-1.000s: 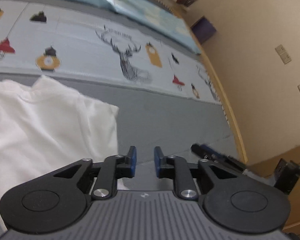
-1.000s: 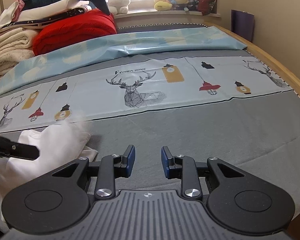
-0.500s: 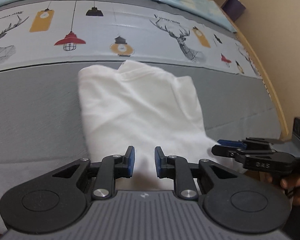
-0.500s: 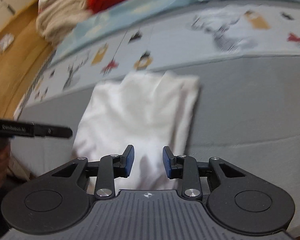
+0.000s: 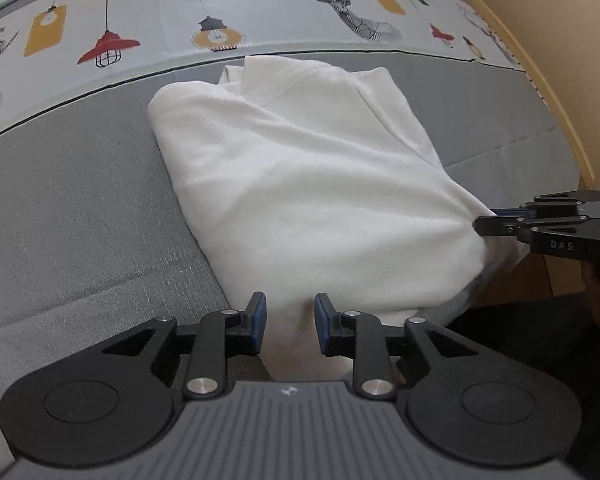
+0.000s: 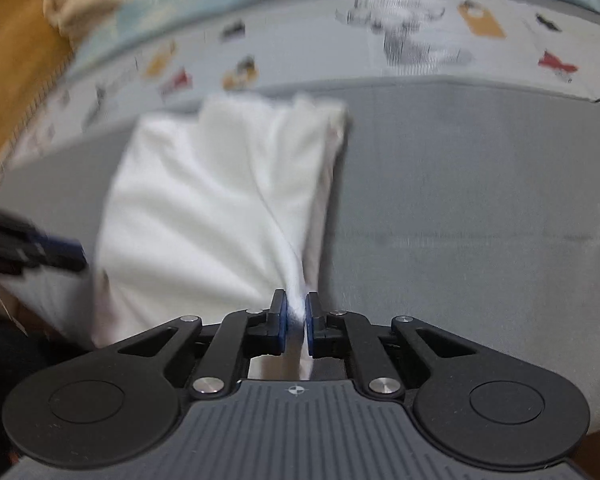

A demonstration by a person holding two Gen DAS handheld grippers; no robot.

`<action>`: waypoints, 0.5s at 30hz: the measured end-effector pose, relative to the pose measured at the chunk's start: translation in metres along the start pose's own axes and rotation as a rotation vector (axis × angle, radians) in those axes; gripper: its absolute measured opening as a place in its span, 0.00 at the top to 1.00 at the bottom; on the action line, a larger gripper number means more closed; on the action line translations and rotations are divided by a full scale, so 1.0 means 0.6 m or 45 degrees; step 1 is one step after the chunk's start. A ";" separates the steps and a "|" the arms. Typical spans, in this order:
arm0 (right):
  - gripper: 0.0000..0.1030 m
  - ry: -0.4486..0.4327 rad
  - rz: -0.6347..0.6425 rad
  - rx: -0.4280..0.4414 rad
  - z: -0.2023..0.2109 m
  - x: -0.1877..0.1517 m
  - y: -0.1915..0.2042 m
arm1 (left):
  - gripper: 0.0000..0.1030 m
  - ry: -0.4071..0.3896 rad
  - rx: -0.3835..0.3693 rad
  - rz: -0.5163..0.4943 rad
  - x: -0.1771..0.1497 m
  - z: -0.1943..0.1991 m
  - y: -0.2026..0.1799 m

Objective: Fold small clothes

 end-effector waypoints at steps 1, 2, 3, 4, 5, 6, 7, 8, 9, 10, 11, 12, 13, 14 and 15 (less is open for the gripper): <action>0.85 0.014 0.014 -0.008 -0.003 -0.001 0.002 | 0.72 -0.019 -0.002 0.011 0.003 0.002 -0.001; 0.85 0.006 0.017 -0.007 -0.001 0.000 0.003 | 0.72 -0.052 -0.019 0.033 0.007 0.006 0.001; 0.84 -0.009 0.008 0.002 0.002 0.002 0.002 | 0.72 -0.077 -0.044 0.052 0.012 0.012 -0.001; 0.81 -0.027 -0.012 0.014 0.004 0.004 0.000 | 0.72 -0.097 -0.073 0.070 0.016 0.016 -0.002; 0.81 -0.040 -0.027 0.021 0.007 0.003 -0.004 | 0.72 -0.112 -0.102 0.087 0.020 0.017 -0.001; 0.81 -0.047 -0.033 0.027 0.006 0.004 -0.005 | 0.72 -0.113 -0.115 0.097 0.022 0.015 -0.003; 0.80 -0.045 -0.027 0.036 0.001 0.005 -0.001 | 0.72 -0.104 -0.118 0.101 0.022 0.010 -0.004; 0.88 -0.038 -0.010 0.044 -0.002 0.003 0.002 | 0.71 -0.084 -0.108 0.094 0.021 0.000 -0.006; 0.91 -0.035 0.015 0.032 -0.007 0.003 0.005 | 0.70 -0.062 -0.091 0.085 0.019 -0.010 -0.011; 0.91 -0.033 0.034 0.022 -0.013 0.006 0.008 | 0.69 -0.033 -0.072 0.072 0.016 -0.024 -0.013; 0.92 -0.032 0.040 0.008 -0.016 0.008 0.005 | 0.69 -0.007 -0.052 0.054 0.012 -0.039 -0.015; 0.92 -0.024 0.036 -0.012 -0.020 0.009 0.001 | 0.69 0.010 -0.034 0.034 0.008 -0.053 -0.018; 0.92 -0.004 0.027 -0.028 -0.027 0.008 -0.003 | 0.69 0.022 -0.024 0.018 0.005 -0.064 -0.019; 0.92 0.028 0.022 -0.041 -0.036 0.006 -0.006 | 0.69 0.030 -0.021 0.005 0.002 -0.072 -0.020; 0.92 0.056 0.027 -0.044 -0.043 0.004 -0.005 | 0.69 0.033 -0.025 0.000 0.001 -0.077 -0.018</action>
Point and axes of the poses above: each gripper's, at about its wrist camera, not at the fingertips, and z roughly against the way its jaws point, y to its left, x to its top, the point moved 3 cm from there along -z, roughly the way its jaws point, and after that the axes turned 12 degrees about z, right-handed, at the moved point
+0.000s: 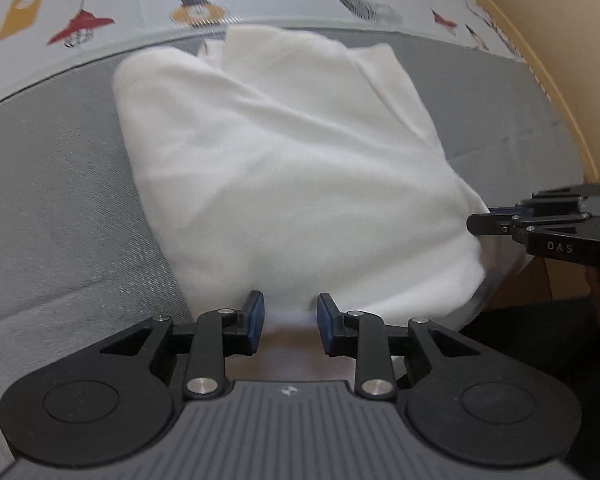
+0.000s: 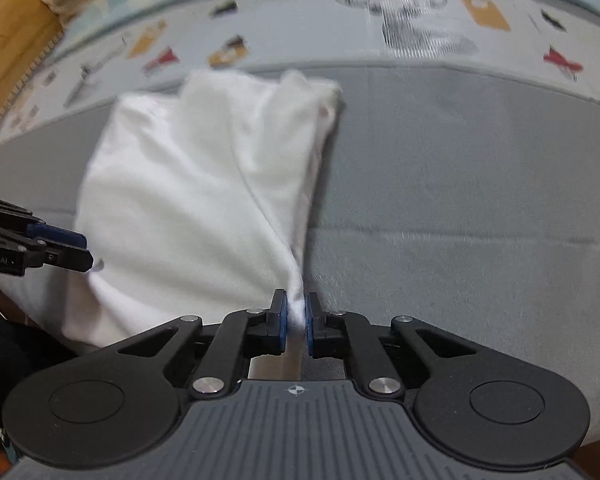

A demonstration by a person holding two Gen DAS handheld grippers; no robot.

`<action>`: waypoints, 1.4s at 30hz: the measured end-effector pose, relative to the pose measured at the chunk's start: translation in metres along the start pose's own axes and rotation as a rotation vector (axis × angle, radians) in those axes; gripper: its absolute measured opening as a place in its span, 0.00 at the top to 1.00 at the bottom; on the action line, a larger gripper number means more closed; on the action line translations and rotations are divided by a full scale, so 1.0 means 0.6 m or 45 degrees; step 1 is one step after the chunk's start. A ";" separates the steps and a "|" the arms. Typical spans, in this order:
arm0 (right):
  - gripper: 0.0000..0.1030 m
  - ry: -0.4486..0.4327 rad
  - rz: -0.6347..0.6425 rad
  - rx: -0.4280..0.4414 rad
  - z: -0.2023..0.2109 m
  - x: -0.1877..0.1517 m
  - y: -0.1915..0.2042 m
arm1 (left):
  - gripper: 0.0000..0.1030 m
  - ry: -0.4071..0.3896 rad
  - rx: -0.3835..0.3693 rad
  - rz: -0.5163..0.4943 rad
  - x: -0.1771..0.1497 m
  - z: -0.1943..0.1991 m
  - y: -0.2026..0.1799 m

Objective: Fold small clothes

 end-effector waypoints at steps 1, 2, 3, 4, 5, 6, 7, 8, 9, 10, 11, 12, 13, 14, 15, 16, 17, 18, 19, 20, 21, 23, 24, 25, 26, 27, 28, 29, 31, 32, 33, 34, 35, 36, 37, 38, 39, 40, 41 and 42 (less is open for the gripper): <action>0.91 0.023 0.011 0.000 -0.005 -0.001 0.002 | 0.68 0.000 -0.016 0.005 0.000 -0.002 0.002; 0.90 0.046 0.021 0.004 -0.010 -0.001 0.005 | 0.67 0.000 -0.041 0.022 0.003 -0.002 0.007; 0.89 0.061 0.025 0.004 -0.012 0.000 0.006 | 0.67 0.001 -0.080 0.055 0.005 0.002 0.014; 0.87 0.048 0.019 0.003 -0.008 0.004 0.004 | 0.67 0.002 -0.115 0.093 0.009 0.009 0.023; 0.87 -0.006 -0.001 0.010 0.005 0.012 -0.001 | 0.67 -0.014 -0.149 0.133 0.016 0.018 0.033; 0.86 -0.083 -0.026 0.020 0.020 0.019 -0.006 | 0.67 -0.071 -0.186 0.169 0.026 0.034 0.043; 0.83 -0.189 -0.061 0.029 0.041 0.028 -0.015 | 0.66 -0.135 -0.212 0.205 0.036 0.049 0.054; 0.76 -0.275 -0.102 0.026 0.057 0.036 -0.024 | 0.64 -0.183 -0.226 0.254 0.046 0.060 0.070; 0.74 -0.360 -0.157 0.013 0.070 0.043 -0.035 | 0.64 -0.209 -0.229 0.304 0.053 0.065 0.085; 0.72 -0.410 -0.200 -0.002 0.075 0.050 -0.044 | 0.64 -0.224 -0.218 0.359 0.060 0.066 0.101; 0.72 -0.439 -0.231 -0.020 0.076 0.058 -0.051 | 0.64 -0.238 -0.187 0.419 0.067 0.064 0.118; 0.72 -0.452 -0.246 -0.031 0.073 0.065 -0.053 | 0.64 -0.246 -0.163 0.461 0.071 0.062 0.131; 0.72 -0.456 -0.261 -0.032 0.066 0.074 -0.055 | 0.64 -0.248 -0.149 0.500 0.075 0.061 0.143; 0.71 -0.452 -0.274 -0.025 0.059 0.082 -0.055 | 0.64 -0.249 -0.152 0.543 0.079 0.059 0.154; 0.70 -0.442 -0.293 -0.015 0.048 0.091 -0.053 | 0.64 -0.252 -0.161 0.580 0.084 0.058 0.161; 0.68 -0.430 -0.308 -0.010 0.038 0.100 -0.052 | 0.64 -0.256 -0.174 0.617 0.087 0.057 0.169; 0.66 -0.418 -0.325 -0.008 0.026 0.110 -0.051 | 0.63 -0.258 -0.185 0.648 0.090 0.056 0.176; 0.63 -0.407 -0.337 -0.009 0.017 0.117 -0.048 | 0.63 -0.258 -0.190 0.669 0.093 0.056 0.183; 0.57 -0.394 -0.347 -0.008 0.006 0.124 -0.049 | 0.63 -0.257 -0.186 0.683 0.093 0.056 0.189; 0.53 -0.378 -0.355 -0.010 -0.004 0.132 -0.049 | 0.63 -0.254 -0.175 0.690 0.096 0.053 0.192; 0.53 -0.358 -0.358 -0.018 -0.017 0.140 -0.044 | 0.63 -0.251 -0.171 0.695 0.098 0.053 0.194; 0.53 -0.321 -0.353 -0.035 -0.036 0.150 -0.041 | 0.63 -0.250 -0.181 0.704 0.102 0.051 0.192; 0.53 -0.305 -0.348 -0.037 -0.045 0.153 -0.040 | 0.63 -0.250 -0.190 0.703 0.104 0.051 0.190; 0.54 -0.292 -0.344 -0.034 -0.053 0.157 -0.039 | 0.63 -0.250 -0.198 0.699 0.105 0.051 0.188; 0.70 -0.280 -0.339 -0.025 -0.060 0.160 -0.038 | 0.63 -0.250 -0.202 0.695 0.105 0.051 0.189; 0.86 -0.287 -0.332 -0.015 -0.063 0.164 -0.038 | 0.63 -0.248 -0.206 0.694 0.107 0.050 0.188; 0.96 -0.312 -0.323 -0.023 -0.058 0.167 -0.037 | 0.63 -0.247 -0.207 0.692 0.110 0.046 0.187; 0.96 -0.384 -0.323 -0.042 -0.045 0.171 -0.038 | 0.63 -0.246 -0.207 0.688 0.112 0.045 0.186; 0.96 -0.497 -0.375 -0.037 -0.024 0.172 -0.049 | 0.63 -0.246 -0.211 0.686 0.116 0.042 0.183; 0.96 -0.493 -0.407 -0.059 -0.024 0.169 -0.057 | 0.63 -0.245 -0.213 0.686 0.117 0.040 0.181; 0.96 -0.445 -0.423 -0.084 -0.034 0.166 -0.063 | 0.61 -0.244 -0.213 0.688 0.119 0.038 0.180; 0.94 -0.380 -0.436 -0.098 -0.048 0.161 -0.067 | 0.60 -0.241 -0.214 0.690 0.118 0.037 0.179; 0.91 -0.308 -0.448 -0.096 -0.062 0.156 -0.071 | 0.59 -0.237 -0.215 0.694 0.118 0.035 0.178; 0.89 -0.276 -0.444 -0.116 -0.067 0.154 -0.072 | 0.58 -0.234 -0.215 0.698 0.117 0.035 0.178; 0.84 -0.284 -0.422 -0.147 -0.062 0.153 -0.072 | 0.56 -0.232 -0.215 0.703 0.117 0.033 0.177; 0.80 -0.319 -0.397 -0.179 -0.049 0.153 -0.070 | 0.56 -0.231 -0.215 0.708 0.117 0.033 0.178; 0.77 -0.356 -0.381 -0.194 -0.036 0.151 -0.069 | 0.56 -0.229 -0.216 0.715 0.117 0.031 0.178; 0.68 -0.384 -0.376 -0.186 -0.026 0.147 -0.069 | 0.56 -0.227 -0.218 0.723 0.118 0.029 0.179; 0.54 -0.402 -0.383 -0.146 -0.017 0.140 -0.068 | 0.55 -0.224 -0.222 0.732 0.120 0.027 0.179; 0.45 -0.397 -0.393 -0.096 -0.013 0.134 -0.069 | 0.55 -0.219 -0.226 0.740 0.122 0.023 0.178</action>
Point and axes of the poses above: each gripper's, at about its wrist camera, not at the fingertips, and z roughly against the way its jaws point, y to its left, x to its top, the point moved 3 cm from there along -z, roughly the way its jaws point, and after that the axes turned 12 degrees about z, right-handed, at the moved point
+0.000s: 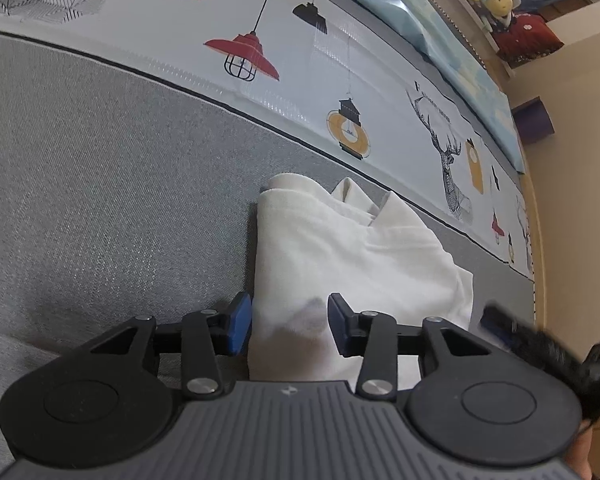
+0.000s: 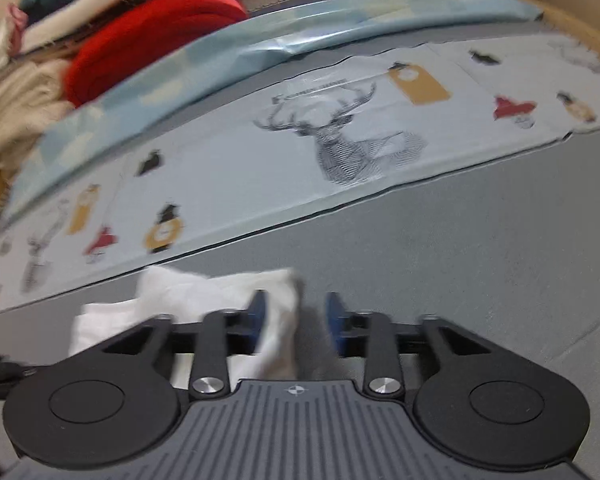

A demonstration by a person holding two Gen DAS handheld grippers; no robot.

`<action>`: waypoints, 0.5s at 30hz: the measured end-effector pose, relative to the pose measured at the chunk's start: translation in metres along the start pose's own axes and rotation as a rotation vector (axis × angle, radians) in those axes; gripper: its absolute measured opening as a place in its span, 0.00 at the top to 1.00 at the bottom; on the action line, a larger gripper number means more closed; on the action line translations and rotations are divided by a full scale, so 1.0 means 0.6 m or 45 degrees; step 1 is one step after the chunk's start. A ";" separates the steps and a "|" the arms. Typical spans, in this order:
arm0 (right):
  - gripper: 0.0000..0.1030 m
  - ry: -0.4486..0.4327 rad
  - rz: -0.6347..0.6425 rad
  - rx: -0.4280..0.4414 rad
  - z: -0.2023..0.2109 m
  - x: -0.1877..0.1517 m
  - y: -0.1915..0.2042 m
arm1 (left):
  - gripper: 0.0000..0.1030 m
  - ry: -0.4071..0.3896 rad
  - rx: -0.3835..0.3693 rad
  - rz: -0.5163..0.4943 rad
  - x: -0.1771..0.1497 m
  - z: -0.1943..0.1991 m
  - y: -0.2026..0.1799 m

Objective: Fold small clothes

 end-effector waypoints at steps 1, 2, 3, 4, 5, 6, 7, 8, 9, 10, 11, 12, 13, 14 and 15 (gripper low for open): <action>0.36 0.037 -0.019 0.068 0.001 -0.008 -0.001 | 0.55 0.006 0.000 0.007 0.001 -0.005 0.000; 0.36 0.081 -0.024 0.129 -0.003 -0.015 -0.001 | 0.55 0.012 0.003 0.013 0.001 -0.010 -0.001; 0.36 0.141 -0.009 0.176 -0.009 -0.025 0.002 | 0.55 0.019 0.007 0.019 0.000 -0.016 -0.002; 0.36 0.204 0.027 0.189 -0.016 -0.036 0.006 | 0.53 0.024 0.014 0.025 0.000 -0.023 -0.004; 0.36 0.261 0.074 0.178 -0.023 -0.048 0.011 | 0.49 0.023 0.024 0.027 -0.001 -0.029 -0.005; 0.36 0.301 0.111 0.168 -0.028 -0.055 0.016 | 0.48 0.023 0.032 0.028 -0.002 -0.035 -0.007; 0.36 0.330 0.131 0.169 -0.032 -0.062 0.018 | 0.46 0.024 0.040 0.028 -0.003 -0.041 -0.009; 0.36 0.349 0.131 0.174 -0.035 -0.066 0.019 | 0.46 0.024 0.050 0.024 -0.004 -0.047 -0.012; 0.35 0.362 0.113 0.181 -0.036 -0.071 0.017 | 0.46 0.023 0.060 0.017 -0.005 -0.053 -0.014; 0.35 0.370 0.084 0.186 -0.037 -0.072 0.015 | 0.45 0.024 0.067 0.008 -0.005 -0.059 -0.016; 0.35 0.380 0.051 0.192 -0.040 -0.073 0.016 | 0.44 0.024 0.074 -0.002 -0.005 -0.065 -0.018; 0.35 0.392 0.010 0.204 -0.044 -0.072 0.014 | 0.43 0.022 0.076 -0.009 -0.004 -0.069 -0.017; 0.35 0.398 -0.012 0.211 -0.046 -0.072 0.013 | 0.43 0.017 0.074 -0.014 -0.003 -0.073 -0.019; 0.36 0.399 -0.013 0.212 -0.048 -0.071 0.016 | 0.43 0.010 0.070 -0.024 -0.002 -0.076 -0.021; 0.36 0.396 0.003 0.207 -0.048 -0.071 0.022 | 0.43 0.001 0.070 -0.043 -0.001 -0.078 -0.023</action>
Point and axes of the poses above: each gripper's, at about its wrist camera, not at the fingertips, and z roughly against the way its jaws point, y to its left, x to its top, the point moved 3 cm from there along -z, roughly the way its jaws point, and after that the axes turned 12 degrees about z, right-handed, at the moved point
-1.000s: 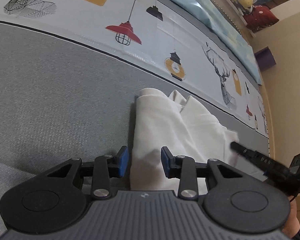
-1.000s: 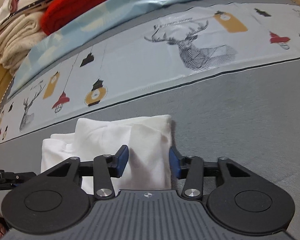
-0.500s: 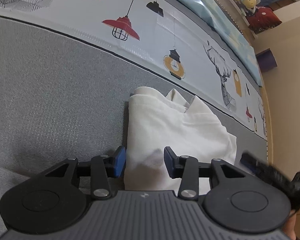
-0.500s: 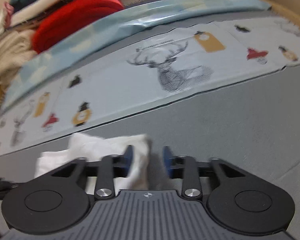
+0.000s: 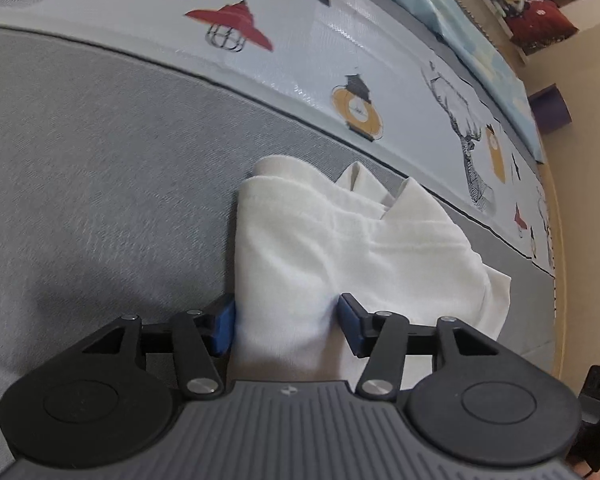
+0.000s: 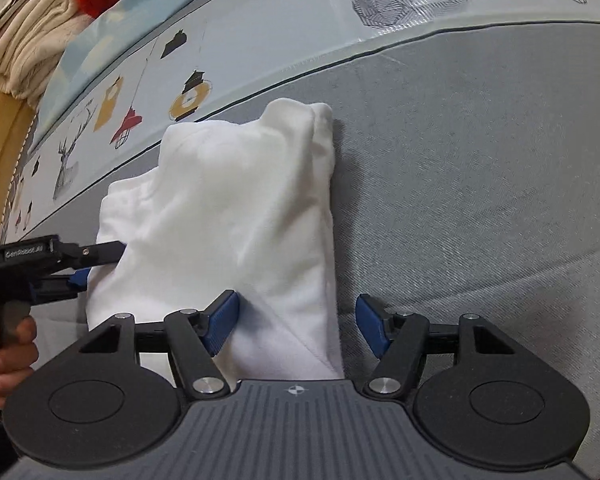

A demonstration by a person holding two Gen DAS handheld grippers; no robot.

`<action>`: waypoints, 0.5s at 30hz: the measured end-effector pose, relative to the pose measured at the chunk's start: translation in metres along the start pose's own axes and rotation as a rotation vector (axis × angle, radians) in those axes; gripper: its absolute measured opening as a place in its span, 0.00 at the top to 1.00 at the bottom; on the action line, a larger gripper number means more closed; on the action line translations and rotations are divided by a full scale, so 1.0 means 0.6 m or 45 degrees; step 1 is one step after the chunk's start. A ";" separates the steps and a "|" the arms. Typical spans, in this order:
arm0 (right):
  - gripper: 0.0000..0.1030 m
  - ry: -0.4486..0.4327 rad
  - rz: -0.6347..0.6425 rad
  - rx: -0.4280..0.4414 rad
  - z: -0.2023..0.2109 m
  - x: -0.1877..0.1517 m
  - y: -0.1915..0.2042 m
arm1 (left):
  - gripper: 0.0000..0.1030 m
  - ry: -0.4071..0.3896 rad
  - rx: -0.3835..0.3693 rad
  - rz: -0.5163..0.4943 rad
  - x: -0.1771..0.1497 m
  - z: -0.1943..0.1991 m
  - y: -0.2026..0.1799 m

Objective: Fold small clothes

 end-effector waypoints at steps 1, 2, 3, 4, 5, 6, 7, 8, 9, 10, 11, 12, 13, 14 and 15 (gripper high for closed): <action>0.36 -0.002 0.024 -0.009 -0.001 0.002 0.006 | 0.49 -0.015 0.008 -0.020 0.001 0.000 -0.003; 0.40 -0.003 0.045 -0.016 -0.002 0.005 0.010 | 0.63 -0.025 0.010 -0.047 0.003 0.000 -0.007; 0.46 -0.009 0.057 -0.013 -0.005 0.007 0.015 | 0.69 -0.029 0.007 -0.074 0.004 0.001 -0.011; 0.59 -0.015 0.059 0.004 -0.006 0.009 0.017 | 0.74 -0.037 0.005 -0.100 0.007 0.003 -0.016; 0.65 -0.020 0.055 0.020 -0.007 0.012 0.019 | 0.77 -0.048 0.000 -0.120 0.009 0.007 -0.020; 0.68 -0.029 0.055 0.014 -0.007 0.014 0.020 | 0.78 -0.069 -0.006 -0.151 0.012 0.013 -0.027; 0.72 -0.034 0.068 0.015 -0.006 0.016 0.023 | 0.79 -0.095 -0.012 -0.181 0.015 0.019 -0.034; 0.76 -0.044 0.078 0.018 -0.004 0.018 0.026 | 0.79 -0.132 -0.020 -0.217 0.020 0.030 -0.043; 0.79 -0.064 0.072 0.022 0.001 0.022 0.026 | 0.80 -0.163 -0.035 -0.236 0.023 0.041 -0.050; 0.83 -0.090 0.054 0.034 0.008 0.025 0.026 | 0.80 -0.200 -0.063 -0.247 0.029 0.054 -0.056; 0.84 -0.124 0.033 0.056 0.013 0.031 0.028 | 0.80 -0.239 -0.083 -0.268 0.033 0.067 -0.063; 0.84 -0.167 0.024 0.070 0.021 0.037 0.030 | 0.80 -0.296 -0.092 -0.308 0.036 0.082 -0.073; 0.84 -0.218 0.030 0.073 0.029 0.044 0.035 | 0.80 -0.353 -0.103 -0.338 0.039 0.094 -0.081; 0.84 -0.273 0.039 0.075 0.037 0.052 0.042 | 0.80 -0.431 -0.115 -0.363 0.044 0.110 -0.088; 0.84 -0.338 0.047 0.081 0.047 0.061 0.048 | 0.79 -0.500 -0.120 -0.379 0.049 0.123 -0.094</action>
Point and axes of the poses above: each gripper's, at about its wrist camera, not at the fingertips, and z roughly against the way its jaws point, y to its left, x to its top, the point moved 3 cm from there along -z, roughly the way its jaws point, and after that the axes turned 12 degrees about z, right-handed, at the moved point
